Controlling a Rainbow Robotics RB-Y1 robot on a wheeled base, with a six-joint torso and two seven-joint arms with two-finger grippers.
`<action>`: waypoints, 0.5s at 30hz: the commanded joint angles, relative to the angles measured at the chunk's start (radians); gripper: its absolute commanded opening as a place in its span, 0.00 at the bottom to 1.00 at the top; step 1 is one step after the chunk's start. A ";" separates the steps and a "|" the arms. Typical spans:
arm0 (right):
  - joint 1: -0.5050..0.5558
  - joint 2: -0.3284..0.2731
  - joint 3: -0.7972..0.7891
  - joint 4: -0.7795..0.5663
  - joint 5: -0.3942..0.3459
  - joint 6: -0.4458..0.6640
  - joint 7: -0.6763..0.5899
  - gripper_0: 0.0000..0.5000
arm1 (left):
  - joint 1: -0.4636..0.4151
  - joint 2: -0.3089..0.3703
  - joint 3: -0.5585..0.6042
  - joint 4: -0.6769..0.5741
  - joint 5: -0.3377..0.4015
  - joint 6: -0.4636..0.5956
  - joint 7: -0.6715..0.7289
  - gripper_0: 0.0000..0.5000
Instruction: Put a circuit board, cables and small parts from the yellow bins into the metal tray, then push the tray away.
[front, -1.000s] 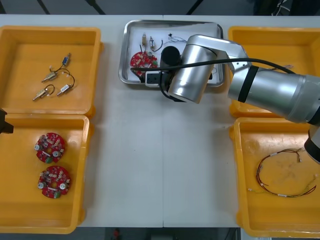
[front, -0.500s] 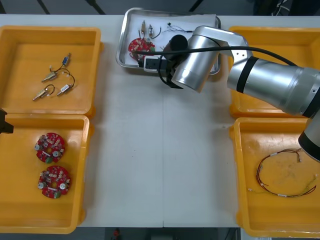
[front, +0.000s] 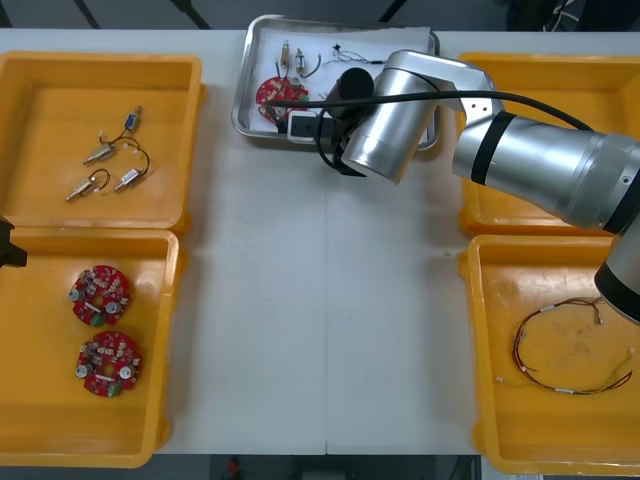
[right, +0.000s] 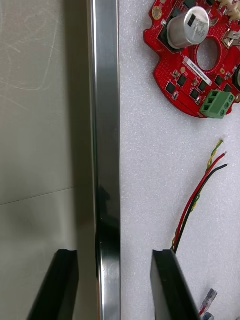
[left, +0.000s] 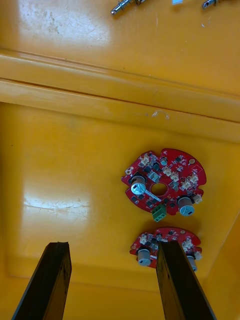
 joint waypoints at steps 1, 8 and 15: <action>-0.064 0.014 -0.077 -0.016 -0.007 0.048 0.009 1.00 | 0.014 0.024 0.006 -0.020 -0.009 -0.009 -0.080 1.00; -0.061 -0.004 -0.221 -0.129 -0.007 0.270 0.006 1.00 | 0.014 0.024 0.006 -0.020 -0.009 -0.009 -0.080 1.00; -0.050 -0.030 -0.385 -0.263 -0.041 0.540 -0.051 1.00 | 0.014 0.024 0.006 -0.020 -0.009 -0.009 -0.080 1.00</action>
